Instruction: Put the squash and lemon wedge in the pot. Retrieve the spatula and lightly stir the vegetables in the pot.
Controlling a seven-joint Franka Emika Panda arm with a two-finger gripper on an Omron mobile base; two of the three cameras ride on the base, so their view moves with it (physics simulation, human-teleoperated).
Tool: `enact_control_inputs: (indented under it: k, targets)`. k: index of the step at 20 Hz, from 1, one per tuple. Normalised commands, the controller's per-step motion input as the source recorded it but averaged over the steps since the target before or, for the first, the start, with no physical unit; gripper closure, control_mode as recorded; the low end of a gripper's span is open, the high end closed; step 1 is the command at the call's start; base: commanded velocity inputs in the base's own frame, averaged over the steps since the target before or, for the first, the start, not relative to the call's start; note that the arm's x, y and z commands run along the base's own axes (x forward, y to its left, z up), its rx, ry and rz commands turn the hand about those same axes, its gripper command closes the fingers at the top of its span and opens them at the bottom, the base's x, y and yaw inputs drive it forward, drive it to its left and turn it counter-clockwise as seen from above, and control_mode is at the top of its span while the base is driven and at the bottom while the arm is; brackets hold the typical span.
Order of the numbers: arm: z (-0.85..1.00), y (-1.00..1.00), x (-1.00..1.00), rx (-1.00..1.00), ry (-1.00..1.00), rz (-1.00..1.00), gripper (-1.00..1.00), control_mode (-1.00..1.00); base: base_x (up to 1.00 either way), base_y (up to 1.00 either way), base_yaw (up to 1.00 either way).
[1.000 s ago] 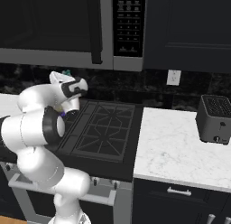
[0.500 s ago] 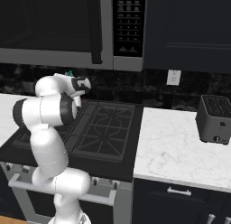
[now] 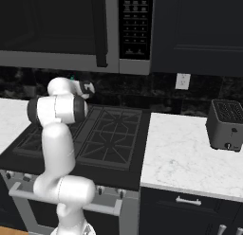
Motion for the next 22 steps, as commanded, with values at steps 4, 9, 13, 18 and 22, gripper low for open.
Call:
enact_control_inputs:
  k: [4, 9, 13, 18, 22]
  targets:
    - [-0.47, 0.79, 0.01, 0.0, 0.0, -0.13, 1.0, -1.0, 0.0, 0.0, 0.0]
    - [-0.21, 0.82, 0.02, 0.0, 0.0, -0.11, 1.0, -1.0, 0.0, 0.0, 0.0]
    - [0.0, 0.6, 0.02, 0.01, 0.0, -0.09, 1.0, -1.0, 0.0, 0.0, 0.0]
    - [0.0, 0.11, -0.25, 0.1, 0.25, -0.1, 1.0, -1.0, 0.0, 0.0, 0.0]
    - [-0.13, 0.03, -0.41, 0.11, 0.46, -0.13, 1.0, -1.0, 0.0, 0.0, 0.0]
